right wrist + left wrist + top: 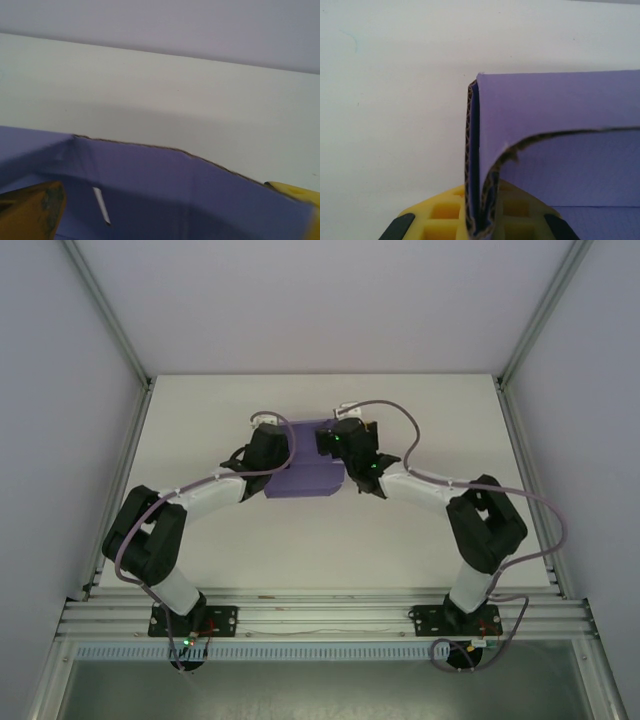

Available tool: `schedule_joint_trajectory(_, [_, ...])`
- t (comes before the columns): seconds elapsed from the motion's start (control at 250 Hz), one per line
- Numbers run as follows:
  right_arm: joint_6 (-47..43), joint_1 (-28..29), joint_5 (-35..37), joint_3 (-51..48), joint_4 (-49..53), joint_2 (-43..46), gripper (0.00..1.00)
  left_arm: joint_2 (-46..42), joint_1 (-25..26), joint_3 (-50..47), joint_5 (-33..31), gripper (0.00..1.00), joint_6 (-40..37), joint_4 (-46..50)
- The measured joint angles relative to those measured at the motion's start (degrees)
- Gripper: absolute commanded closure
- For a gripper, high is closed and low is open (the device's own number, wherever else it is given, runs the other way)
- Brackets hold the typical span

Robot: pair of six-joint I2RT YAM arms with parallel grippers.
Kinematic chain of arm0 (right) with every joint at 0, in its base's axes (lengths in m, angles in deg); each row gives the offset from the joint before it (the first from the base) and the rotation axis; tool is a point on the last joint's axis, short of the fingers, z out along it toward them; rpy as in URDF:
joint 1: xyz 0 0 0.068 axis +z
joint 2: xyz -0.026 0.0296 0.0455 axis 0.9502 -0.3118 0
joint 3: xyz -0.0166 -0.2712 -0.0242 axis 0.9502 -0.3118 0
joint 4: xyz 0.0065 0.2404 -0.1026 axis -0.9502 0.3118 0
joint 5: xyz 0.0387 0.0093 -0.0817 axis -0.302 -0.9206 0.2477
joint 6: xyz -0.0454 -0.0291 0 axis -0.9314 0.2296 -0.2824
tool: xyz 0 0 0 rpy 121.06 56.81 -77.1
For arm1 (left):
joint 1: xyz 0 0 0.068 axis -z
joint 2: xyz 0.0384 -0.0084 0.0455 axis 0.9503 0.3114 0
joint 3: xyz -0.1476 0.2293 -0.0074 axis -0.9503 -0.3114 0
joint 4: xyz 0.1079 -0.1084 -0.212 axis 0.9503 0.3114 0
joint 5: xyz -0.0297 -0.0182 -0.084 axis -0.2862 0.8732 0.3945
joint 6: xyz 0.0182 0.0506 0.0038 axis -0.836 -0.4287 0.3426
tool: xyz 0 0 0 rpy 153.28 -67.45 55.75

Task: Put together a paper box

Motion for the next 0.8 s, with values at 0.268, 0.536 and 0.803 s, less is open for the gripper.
schedule_joint_trajectory(0.268, [3.0,-0.4,-0.1,-10.6,8.8,18.5,0.0,-2.3,0.0,-1.2,-1.6,1.0,-0.2,-1.4])
schedule_joint_trajectory(0.536, [7.3,-6.3,-4.3,-15.4,13.1,22.1,0.0,-4.2,0.0,-1.6,-1.3,1.0,-0.5,-4.2])
schedule_joint_trajectory(0.803, [8.4,-8.2,-9.6,-14.4,10.6,16.0,0.0,-4.3,0.0,-2.0,0.2,1.0,-1.3,-5.3])
